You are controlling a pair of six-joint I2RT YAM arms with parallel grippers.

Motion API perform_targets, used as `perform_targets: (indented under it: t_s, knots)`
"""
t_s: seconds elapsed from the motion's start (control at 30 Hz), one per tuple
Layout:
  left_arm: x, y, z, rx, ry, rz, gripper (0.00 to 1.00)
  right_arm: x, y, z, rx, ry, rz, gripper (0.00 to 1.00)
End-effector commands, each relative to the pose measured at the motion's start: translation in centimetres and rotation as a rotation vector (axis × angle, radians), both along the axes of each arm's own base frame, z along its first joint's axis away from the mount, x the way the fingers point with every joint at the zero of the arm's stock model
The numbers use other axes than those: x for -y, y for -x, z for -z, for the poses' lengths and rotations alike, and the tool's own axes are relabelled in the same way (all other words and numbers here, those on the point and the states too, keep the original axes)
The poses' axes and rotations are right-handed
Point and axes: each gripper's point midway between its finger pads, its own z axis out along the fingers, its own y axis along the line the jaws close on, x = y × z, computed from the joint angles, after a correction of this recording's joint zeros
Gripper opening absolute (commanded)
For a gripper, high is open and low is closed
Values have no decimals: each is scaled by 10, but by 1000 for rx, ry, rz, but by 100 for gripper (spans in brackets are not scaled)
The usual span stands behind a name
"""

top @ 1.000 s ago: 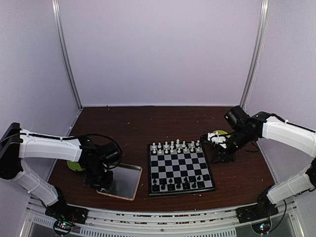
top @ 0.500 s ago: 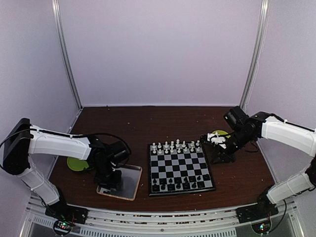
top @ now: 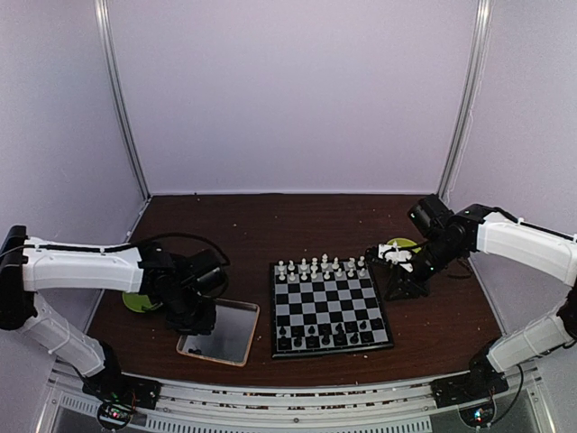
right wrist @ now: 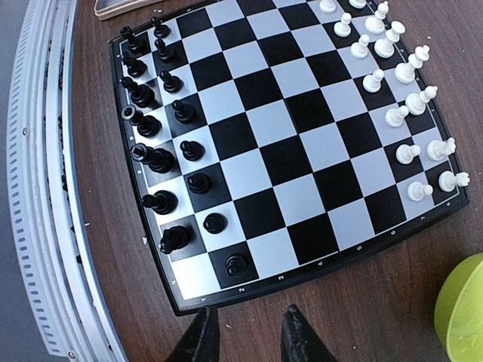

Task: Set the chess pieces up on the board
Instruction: Adjust the rook in the storage box.

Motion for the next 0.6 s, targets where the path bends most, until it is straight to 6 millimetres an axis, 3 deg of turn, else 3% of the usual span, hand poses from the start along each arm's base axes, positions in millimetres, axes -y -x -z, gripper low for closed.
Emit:
perform_targets:
  t_s: [0.0, 0.13, 0.57]
  knots:
    - [-14, 7, -2, 9, 66, -259, 31, 4, 3, 7, -26, 22, 3, 29]
    - [-26, 12, -2, 12, 62, -340, 35, 4, 3, 6, -24, 22, 0, 29]
    - [-24, 26, 20, -96, 99, -396, 36, 4, 3, 9, -28, 31, -4, 29]
